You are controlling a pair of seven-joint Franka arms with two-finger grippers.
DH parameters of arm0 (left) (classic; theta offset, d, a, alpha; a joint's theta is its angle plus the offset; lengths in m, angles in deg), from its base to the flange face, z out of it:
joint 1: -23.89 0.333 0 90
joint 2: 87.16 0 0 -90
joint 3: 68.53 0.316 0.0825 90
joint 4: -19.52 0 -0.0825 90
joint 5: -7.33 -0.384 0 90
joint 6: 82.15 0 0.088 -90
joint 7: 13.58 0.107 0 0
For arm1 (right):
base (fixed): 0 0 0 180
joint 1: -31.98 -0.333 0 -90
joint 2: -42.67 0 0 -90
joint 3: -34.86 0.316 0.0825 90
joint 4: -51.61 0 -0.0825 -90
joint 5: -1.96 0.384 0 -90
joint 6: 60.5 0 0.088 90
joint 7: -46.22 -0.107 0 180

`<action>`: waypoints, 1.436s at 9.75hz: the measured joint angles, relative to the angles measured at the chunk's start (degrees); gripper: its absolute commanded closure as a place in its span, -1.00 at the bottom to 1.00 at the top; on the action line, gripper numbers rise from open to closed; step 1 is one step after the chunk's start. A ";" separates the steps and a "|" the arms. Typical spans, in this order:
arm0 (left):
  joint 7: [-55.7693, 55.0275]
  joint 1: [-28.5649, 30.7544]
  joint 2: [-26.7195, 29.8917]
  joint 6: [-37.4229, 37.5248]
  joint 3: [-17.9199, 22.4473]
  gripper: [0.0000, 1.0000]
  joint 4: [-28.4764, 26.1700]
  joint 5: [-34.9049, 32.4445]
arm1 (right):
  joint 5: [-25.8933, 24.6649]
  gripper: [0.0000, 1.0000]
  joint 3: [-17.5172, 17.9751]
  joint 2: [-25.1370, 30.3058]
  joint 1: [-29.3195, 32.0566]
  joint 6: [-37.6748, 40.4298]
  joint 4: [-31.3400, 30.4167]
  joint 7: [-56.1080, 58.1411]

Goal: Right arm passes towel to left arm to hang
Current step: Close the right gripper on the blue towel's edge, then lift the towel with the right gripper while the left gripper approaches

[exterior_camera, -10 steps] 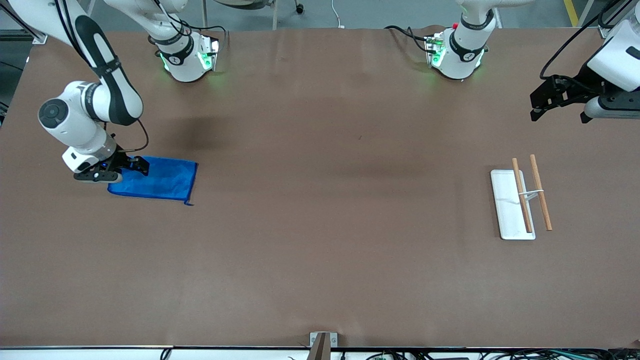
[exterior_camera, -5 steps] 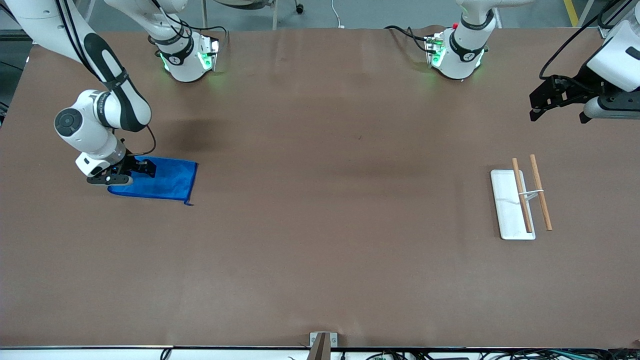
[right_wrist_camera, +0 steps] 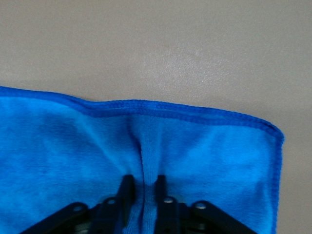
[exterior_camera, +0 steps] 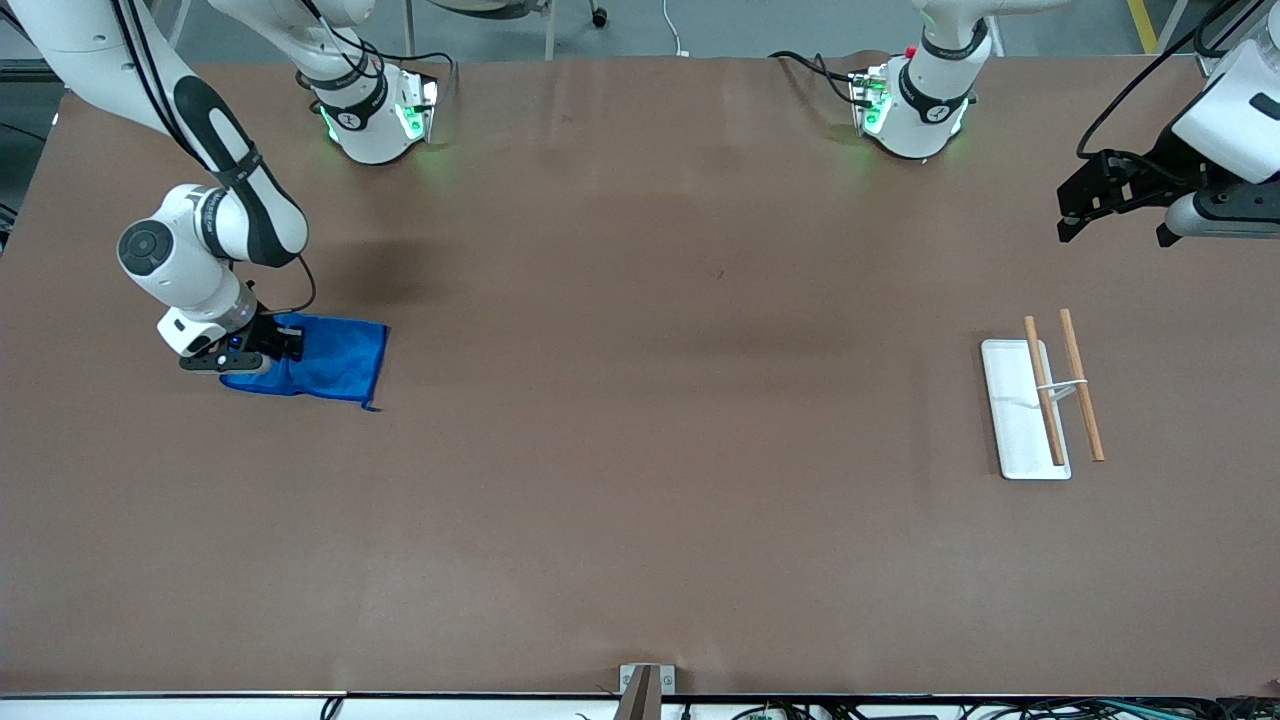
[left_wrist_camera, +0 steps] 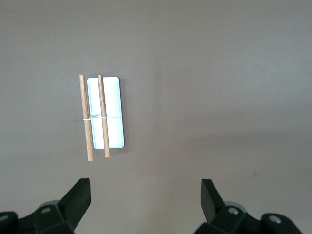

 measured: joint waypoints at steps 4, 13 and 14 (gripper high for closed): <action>0.00 -0.02 0.00 0.00 -0.03 -1.00 0.00 0.06 | 0.01 1.00 0.17 7.23 -1.99 26.94 10.23 -0.41; 1.75 1.64 -2.90 -0.10 0.15 -1.00 -0.29 16.82 | 15.77 1.00 14.68 10.29 -13.71 44.43 33.69 -19.39; 1.75 1.64 -5.22 -1.29 0.15 -1.00 -0.37 21.28 | 20.75 1.00 17.04 10.18 -13.74 40.52 33.91 -19.41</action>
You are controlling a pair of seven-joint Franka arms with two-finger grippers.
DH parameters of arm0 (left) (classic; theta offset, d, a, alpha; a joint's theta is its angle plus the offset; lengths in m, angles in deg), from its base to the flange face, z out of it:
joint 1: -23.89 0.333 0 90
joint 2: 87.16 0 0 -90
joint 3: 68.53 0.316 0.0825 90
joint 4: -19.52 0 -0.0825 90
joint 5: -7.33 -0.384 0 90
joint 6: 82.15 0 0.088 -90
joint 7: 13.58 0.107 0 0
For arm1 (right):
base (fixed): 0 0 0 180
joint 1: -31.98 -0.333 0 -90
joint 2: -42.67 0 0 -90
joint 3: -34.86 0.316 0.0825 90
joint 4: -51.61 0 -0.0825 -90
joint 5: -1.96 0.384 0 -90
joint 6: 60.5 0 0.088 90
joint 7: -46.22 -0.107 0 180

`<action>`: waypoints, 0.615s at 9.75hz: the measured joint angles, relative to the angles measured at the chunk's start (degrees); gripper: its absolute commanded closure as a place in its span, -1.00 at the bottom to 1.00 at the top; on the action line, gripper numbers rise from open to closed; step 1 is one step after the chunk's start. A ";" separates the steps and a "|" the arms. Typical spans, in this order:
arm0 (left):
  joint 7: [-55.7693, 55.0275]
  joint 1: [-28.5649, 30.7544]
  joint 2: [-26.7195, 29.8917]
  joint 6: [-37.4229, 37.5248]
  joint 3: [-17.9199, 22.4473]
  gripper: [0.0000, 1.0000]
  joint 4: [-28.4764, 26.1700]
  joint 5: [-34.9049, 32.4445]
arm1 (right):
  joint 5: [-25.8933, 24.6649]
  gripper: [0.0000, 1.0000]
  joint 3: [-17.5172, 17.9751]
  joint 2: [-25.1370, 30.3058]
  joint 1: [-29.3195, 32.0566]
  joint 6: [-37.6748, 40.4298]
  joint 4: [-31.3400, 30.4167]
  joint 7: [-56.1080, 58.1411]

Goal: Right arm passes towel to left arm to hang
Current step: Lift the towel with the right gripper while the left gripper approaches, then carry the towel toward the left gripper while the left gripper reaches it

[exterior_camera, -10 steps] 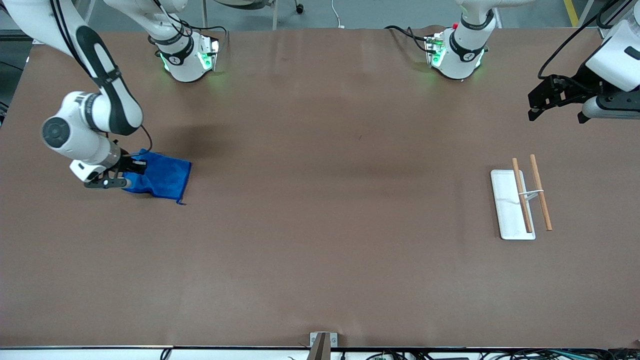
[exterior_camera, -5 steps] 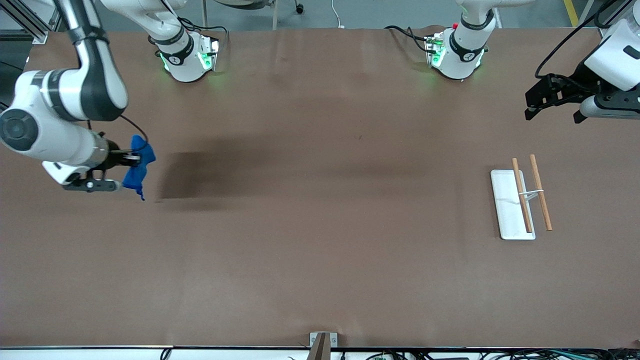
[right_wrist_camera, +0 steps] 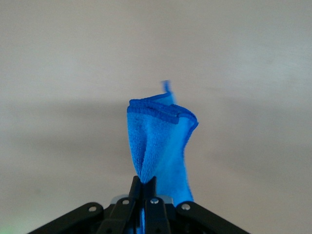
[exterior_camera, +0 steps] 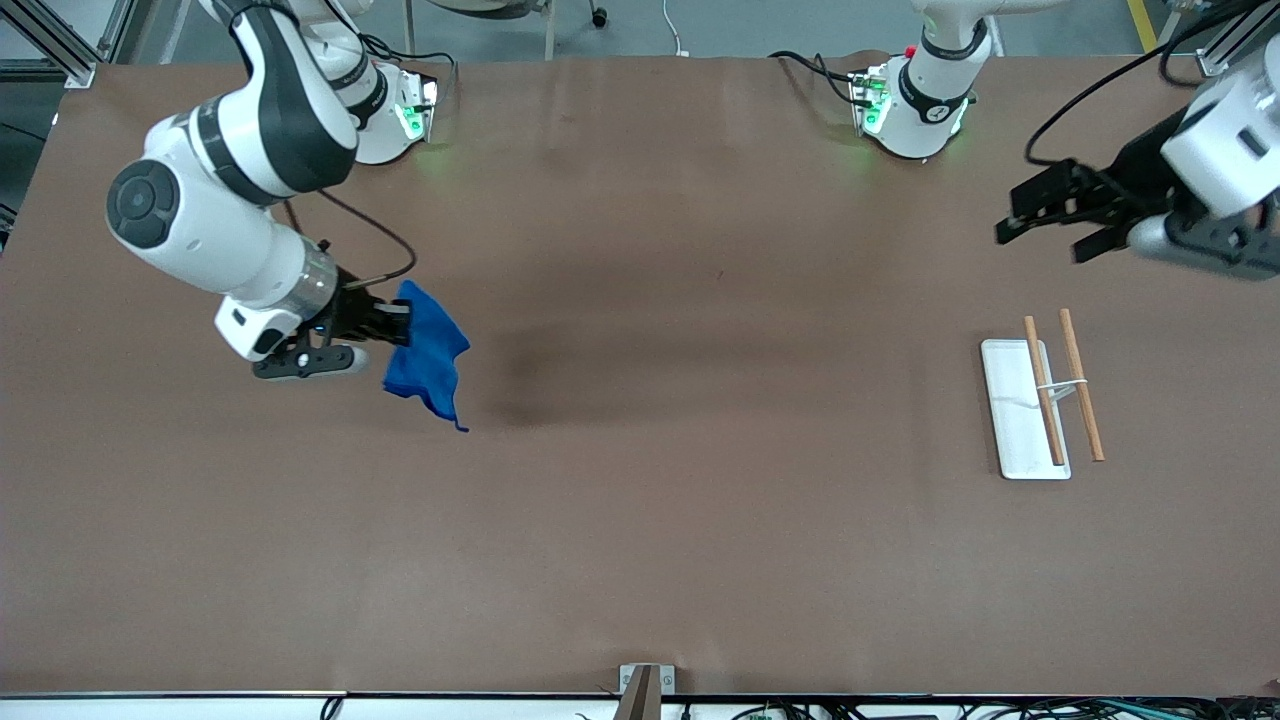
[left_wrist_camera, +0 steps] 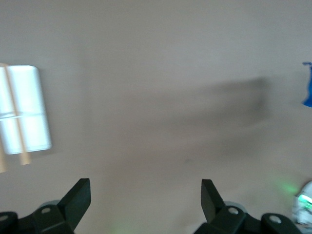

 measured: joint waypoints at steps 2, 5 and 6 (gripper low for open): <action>1.63 -0.02 -4.84 -3.90 -0.03 -1.00 -0.34 8.25 | 10.81 1.00 5.13 -0.43 -0.07 -7.25 0.26 -0.02; 12.02 0.72 -13.08 -9.55 0.11 -1.00 -3.24 28.97 | 27.24 1.00 14.18 -3.55 -0.19 -19.59 1.09 -0.07; 15.08 0.91 -16.22 -9.68 0.08 -1.00 -4.44 36.65 | 31.55 1.00 17.07 -5.34 -0.26 -22.62 2.10 -0.08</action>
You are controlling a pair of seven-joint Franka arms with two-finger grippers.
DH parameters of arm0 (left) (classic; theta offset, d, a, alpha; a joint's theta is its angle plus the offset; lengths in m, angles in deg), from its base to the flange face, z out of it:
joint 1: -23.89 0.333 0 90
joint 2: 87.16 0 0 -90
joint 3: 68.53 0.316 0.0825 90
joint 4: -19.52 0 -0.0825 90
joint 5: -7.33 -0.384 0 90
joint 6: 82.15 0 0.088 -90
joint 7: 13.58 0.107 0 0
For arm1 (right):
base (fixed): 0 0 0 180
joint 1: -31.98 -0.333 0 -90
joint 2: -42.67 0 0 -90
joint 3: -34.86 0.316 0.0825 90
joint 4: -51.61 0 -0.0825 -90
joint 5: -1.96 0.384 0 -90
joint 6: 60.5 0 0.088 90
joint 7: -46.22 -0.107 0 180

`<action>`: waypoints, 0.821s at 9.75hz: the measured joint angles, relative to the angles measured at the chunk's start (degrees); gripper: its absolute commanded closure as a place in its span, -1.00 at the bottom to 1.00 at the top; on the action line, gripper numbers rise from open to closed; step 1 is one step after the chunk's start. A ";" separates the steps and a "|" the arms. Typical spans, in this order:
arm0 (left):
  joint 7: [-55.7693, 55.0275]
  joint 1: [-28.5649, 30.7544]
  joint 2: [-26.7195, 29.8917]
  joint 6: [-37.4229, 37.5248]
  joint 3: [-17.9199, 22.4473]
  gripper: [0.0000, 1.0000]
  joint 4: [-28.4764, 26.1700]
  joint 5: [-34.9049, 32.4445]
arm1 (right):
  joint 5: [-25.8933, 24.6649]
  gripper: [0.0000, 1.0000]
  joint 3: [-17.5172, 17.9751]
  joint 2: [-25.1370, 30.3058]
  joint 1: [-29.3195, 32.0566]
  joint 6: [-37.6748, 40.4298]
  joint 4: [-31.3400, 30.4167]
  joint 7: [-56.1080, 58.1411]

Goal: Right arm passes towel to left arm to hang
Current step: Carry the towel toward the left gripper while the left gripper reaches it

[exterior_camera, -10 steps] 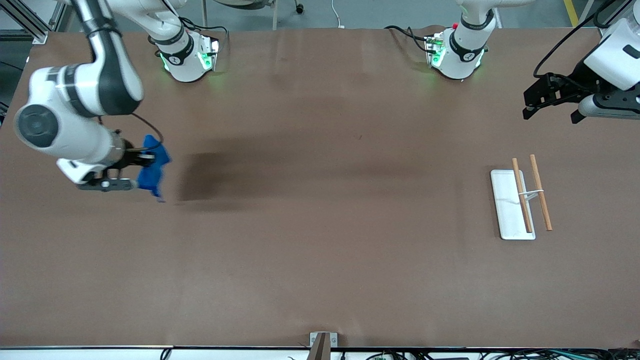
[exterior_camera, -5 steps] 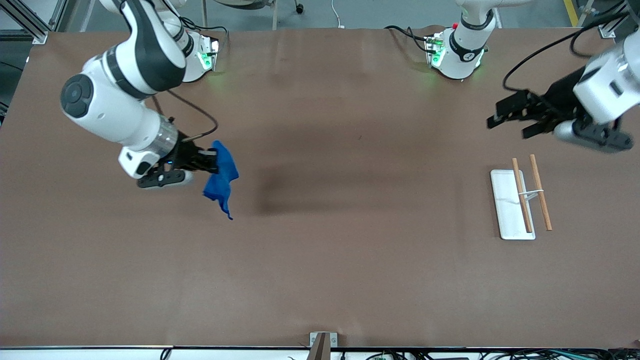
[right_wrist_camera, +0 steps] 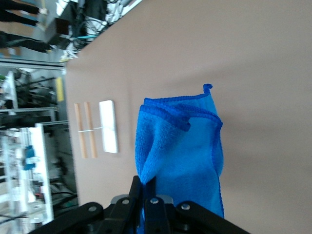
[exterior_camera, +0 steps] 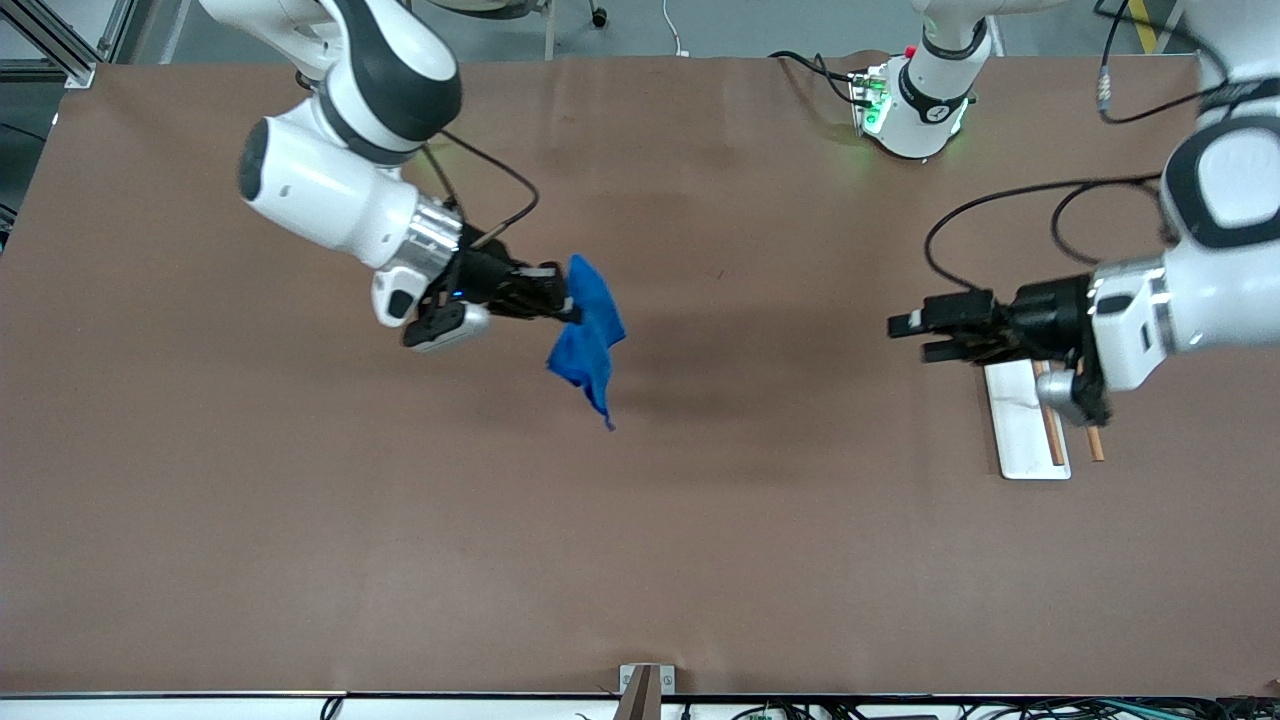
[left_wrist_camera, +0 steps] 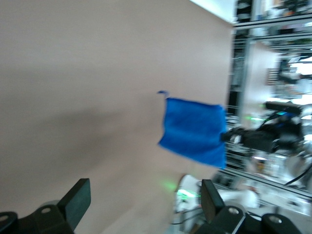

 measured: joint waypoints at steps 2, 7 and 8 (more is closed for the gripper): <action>6.33 -0.16 -5.84 0.37 -0.69 -1.00 -2.99 11.81 | 8.70 1.00 2.96 -2.53 -0.07 -0.95 3.56 -0.07; 14.73 -0.26 -14.71 14.14 -3.37 -1.00 -9.43 27.42 | 27.08 1.00 3.86 -3.65 -1.64 -1.24 8.21 0.12; 17.44 -0.26 -15.28 15.72 -4.82 -1.00 -11.37 29.60 | 28.14 1.00 3.86 -4.15 -2.31 -2.18 9.15 0.12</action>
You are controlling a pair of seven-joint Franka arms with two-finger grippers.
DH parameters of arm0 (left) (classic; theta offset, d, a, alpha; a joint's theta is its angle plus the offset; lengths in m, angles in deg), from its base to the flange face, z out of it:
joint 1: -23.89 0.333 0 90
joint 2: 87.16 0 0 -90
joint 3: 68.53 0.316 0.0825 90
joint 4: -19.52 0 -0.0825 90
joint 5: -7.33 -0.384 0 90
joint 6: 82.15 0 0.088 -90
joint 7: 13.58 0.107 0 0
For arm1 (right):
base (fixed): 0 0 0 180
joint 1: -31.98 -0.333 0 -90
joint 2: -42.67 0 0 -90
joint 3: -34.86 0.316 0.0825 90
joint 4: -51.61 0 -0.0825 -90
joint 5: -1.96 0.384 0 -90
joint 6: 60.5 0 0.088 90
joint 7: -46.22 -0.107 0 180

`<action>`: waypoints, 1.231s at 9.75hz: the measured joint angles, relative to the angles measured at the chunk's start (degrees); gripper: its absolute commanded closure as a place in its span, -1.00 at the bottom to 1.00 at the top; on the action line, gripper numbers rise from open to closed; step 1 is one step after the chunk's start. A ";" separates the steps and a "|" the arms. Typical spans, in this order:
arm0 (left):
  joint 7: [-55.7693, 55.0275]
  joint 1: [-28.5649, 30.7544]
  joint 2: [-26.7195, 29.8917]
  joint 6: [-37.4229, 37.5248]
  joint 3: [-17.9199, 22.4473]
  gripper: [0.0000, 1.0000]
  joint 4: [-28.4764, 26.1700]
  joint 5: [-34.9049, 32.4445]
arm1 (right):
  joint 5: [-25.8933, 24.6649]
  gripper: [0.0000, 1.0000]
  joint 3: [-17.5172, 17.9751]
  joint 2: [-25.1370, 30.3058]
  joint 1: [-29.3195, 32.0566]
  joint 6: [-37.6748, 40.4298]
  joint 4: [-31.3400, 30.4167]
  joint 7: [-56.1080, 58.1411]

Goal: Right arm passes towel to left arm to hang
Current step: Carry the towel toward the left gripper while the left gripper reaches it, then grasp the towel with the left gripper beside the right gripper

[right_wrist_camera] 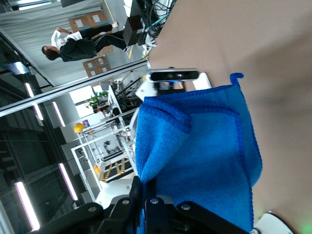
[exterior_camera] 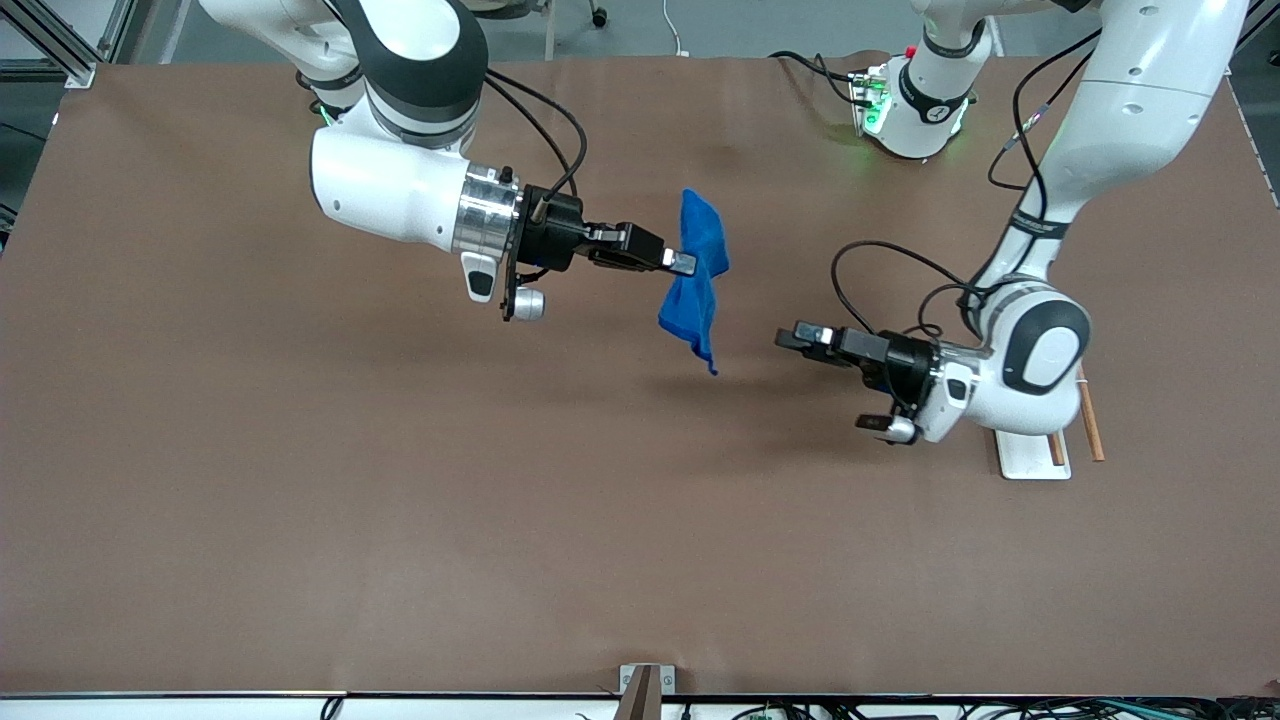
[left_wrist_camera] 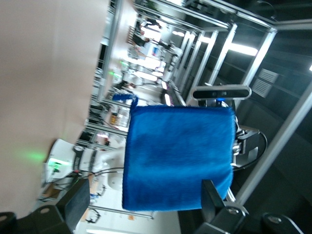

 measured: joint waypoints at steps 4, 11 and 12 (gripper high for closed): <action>6.70 0.00 -3.46 2.54 -5.84 -1.00 -4.86 6.96 | 0.56 1.00 -0.01 -2.41 -1.09 -1.07 2.33 0.00; 6.73 1.26 -3.30 3.55 -8.15 0.21 -5.18 10.32 | 0.57 1.00 0.00 -2.50 -1.10 -1.07 2.44 0.00; 6.73 1.27 -3.30 3.57 -8.16 0.51 -5.10 10.65 | 0.57 1.00 0.00 -2.50 -1.10 -1.07 2.44 0.00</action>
